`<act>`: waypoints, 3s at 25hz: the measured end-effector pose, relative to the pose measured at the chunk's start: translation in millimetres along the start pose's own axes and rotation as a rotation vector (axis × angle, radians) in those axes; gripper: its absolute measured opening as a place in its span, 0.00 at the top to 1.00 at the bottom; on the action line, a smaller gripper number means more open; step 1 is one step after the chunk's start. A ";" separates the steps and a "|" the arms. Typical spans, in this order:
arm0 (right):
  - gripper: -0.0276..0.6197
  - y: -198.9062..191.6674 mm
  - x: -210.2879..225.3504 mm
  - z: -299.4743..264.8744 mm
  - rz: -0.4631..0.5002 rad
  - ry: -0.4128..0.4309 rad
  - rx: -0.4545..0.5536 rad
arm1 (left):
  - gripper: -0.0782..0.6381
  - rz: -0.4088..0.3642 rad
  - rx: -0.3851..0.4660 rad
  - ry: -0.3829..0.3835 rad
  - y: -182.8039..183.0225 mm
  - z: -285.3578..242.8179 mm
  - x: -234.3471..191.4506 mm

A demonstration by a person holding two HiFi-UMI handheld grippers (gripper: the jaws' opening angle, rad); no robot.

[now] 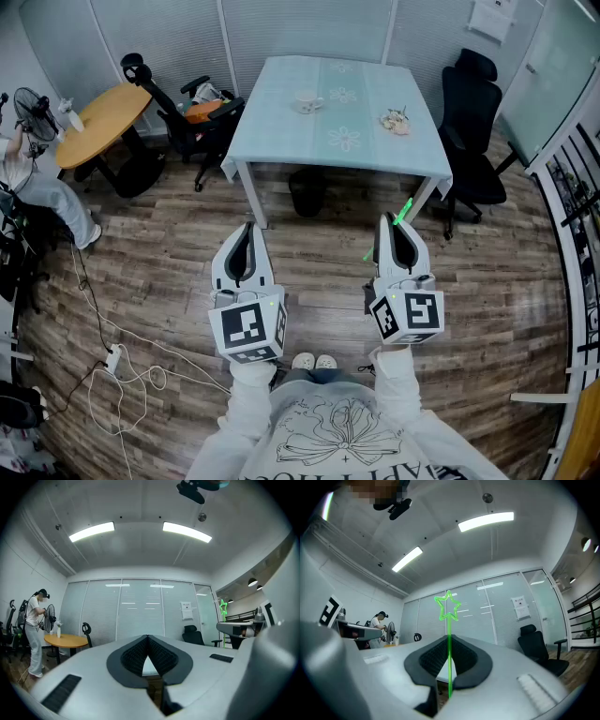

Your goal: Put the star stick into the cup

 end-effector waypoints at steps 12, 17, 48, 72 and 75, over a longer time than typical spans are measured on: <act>0.93 -6.4 -8.7 -16.8 -0.016 -0.002 0.020 | 0.88 0.003 0.008 -0.001 -8.3 -11.3 -19.2; 0.93 -15.4 -16.0 -28.2 -0.022 -0.003 0.026 | 0.88 -0.001 0.009 0.002 -17.1 -20.1 -33.7; 0.93 -41.3 67.5 -221.6 -0.056 0.061 -0.011 | 0.88 -0.009 -0.026 0.007 -35.7 -228.1 -33.0; 0.93 -68.7 154.1 -439.0 -0.096 0.129 -0.046 | 0.88 -0.003 -0.084 0.118 -59.6 -433.0 -64.8; 0.93 -77.0 157.9 -457.7 -0.095 0.133 -0.053 | 0.88 0.001 -0.089 0.120 -67.4 -454.4 -69.4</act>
Point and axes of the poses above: the fingertips, and each gripper's own axes: z backward along the fingers, x to its right, y out of its top, the point moved 1 cm from there along z, backward along the fingers, and after that the axes turned 14 degrees about -z, right-handed, at the moved point
